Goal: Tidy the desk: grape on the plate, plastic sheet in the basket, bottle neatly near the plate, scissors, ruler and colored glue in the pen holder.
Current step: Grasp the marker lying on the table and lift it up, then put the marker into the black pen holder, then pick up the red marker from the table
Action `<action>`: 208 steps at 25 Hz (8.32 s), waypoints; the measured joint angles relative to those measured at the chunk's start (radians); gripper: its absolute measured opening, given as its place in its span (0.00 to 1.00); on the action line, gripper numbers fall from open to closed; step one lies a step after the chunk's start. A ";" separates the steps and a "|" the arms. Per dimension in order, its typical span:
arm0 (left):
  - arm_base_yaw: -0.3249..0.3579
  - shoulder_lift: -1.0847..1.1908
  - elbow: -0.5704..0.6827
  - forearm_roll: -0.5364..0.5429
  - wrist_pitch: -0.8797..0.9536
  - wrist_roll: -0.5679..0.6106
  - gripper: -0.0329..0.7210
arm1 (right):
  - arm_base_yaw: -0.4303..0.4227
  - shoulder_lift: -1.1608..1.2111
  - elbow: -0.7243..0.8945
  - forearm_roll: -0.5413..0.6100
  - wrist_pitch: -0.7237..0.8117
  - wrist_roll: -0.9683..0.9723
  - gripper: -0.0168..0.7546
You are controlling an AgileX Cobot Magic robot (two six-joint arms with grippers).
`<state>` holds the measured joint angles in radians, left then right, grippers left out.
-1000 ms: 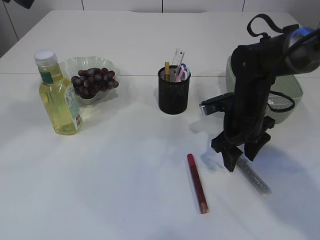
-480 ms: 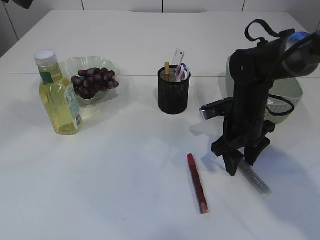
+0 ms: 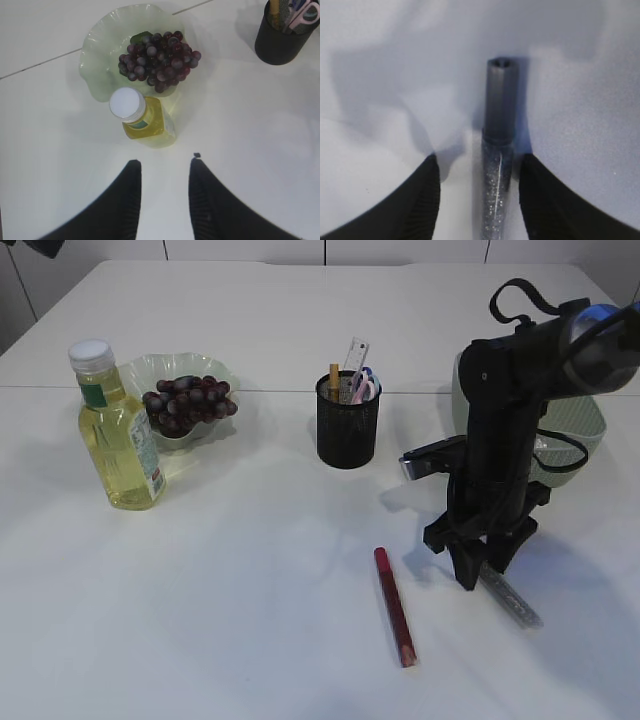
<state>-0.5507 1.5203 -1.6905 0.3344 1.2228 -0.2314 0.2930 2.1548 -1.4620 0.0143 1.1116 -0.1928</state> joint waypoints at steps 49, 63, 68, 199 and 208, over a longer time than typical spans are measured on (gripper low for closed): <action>0.000 0.000 0.000 0.000 0.019 0.000 0.36 | 0.000 0.004 -0.077 0.017 -0.018 0.009 0.22; 0.000 0.000 0.000 0.000 0.019 0.000 0.36 | 0.000 -0.389 0.242 0.089 -0.428 -0.011 0.22; 0.000 0.000 0.000 0.000 0.019 0.000 0.36 | 0.000 -0.447 0.243 0.137 -0.649 -0.014 0.22; 0.000 0.001 0.000 0.027 0.025 0.000 0.36 | 0.123 -0.275 0.017 0.247 0.093 0.315 0.55; 0.000 0.001 0.000 0.027 0.029 0.000 0.36 | 0.123 -0.188 0.038 0.262 0.021 0.358 0.55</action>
<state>-0.5507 1.5217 -1.6905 0.3610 1.2514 -0.2314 0.4156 1.9672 -1.4242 0.2763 1.1325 0.1656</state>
